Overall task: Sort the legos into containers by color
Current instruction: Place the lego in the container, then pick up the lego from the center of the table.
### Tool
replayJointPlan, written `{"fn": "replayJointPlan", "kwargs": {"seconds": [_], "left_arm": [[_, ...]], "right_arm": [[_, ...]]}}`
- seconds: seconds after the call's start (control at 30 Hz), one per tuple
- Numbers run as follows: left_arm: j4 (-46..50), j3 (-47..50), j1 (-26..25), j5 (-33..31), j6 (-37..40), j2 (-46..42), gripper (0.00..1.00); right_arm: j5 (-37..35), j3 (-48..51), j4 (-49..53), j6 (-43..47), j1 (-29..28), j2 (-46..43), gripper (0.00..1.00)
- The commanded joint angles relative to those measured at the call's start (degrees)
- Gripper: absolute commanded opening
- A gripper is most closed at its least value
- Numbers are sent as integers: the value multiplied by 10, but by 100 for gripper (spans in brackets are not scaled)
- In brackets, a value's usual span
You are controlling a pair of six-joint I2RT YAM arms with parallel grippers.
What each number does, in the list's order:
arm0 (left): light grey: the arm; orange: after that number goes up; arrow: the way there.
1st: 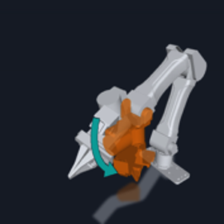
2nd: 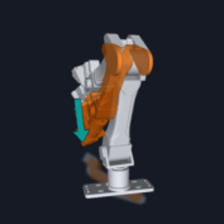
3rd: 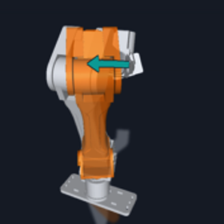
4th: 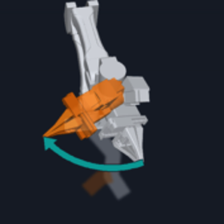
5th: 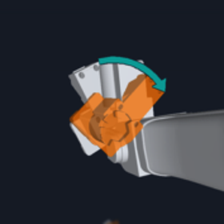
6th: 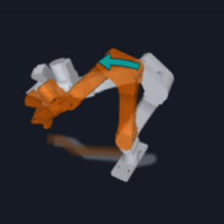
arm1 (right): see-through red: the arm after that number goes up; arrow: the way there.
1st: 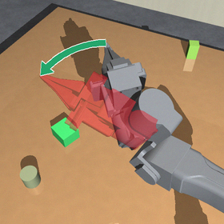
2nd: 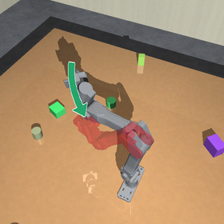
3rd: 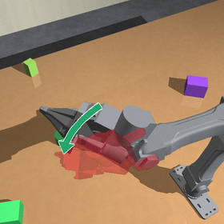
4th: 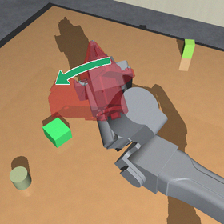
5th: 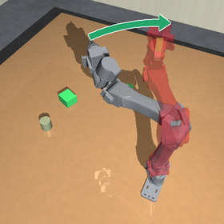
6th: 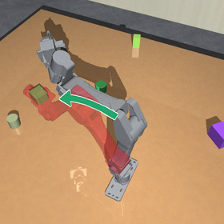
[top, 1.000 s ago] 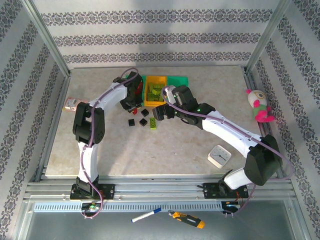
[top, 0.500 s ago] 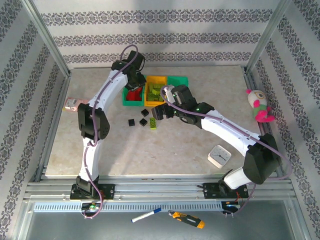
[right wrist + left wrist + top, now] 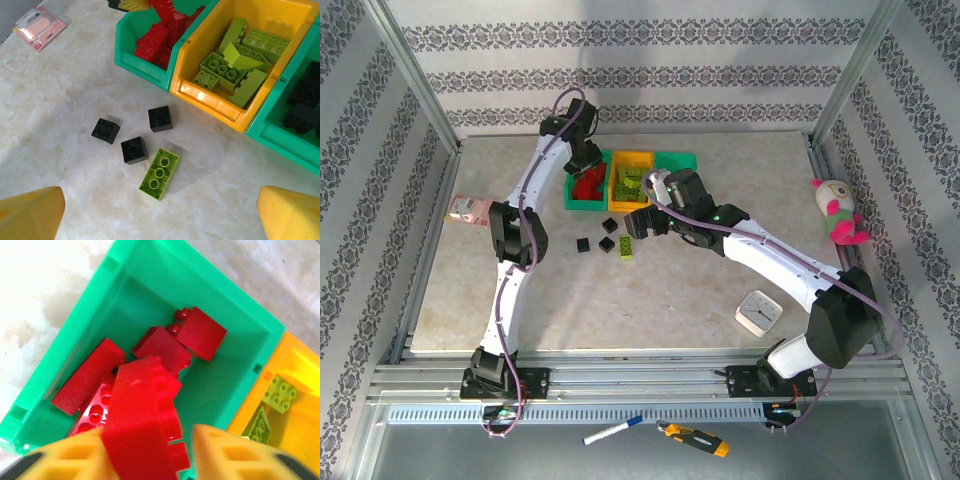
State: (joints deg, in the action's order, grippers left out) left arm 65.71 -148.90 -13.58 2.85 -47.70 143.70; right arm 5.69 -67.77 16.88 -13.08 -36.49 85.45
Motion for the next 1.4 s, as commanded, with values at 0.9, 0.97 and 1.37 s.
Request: {"fn": "replayJointPlan", "kwargs": {"seconds": [0.9, 0.97, 1.37], "left_arm": [[-191, 508, -42, -34, 103, -390, 99], [-227, 589, -45, -37, 96, -441, 99], [-300, 925, -50, -68, -6, -703, 99]], "right_arm": [[-9, -52, 25, -53, -8, 83, 95], [-18, -69, 52, -67, -9, 108, 95], [-50, -152, 112, -30, -51, 240, 90]]}}
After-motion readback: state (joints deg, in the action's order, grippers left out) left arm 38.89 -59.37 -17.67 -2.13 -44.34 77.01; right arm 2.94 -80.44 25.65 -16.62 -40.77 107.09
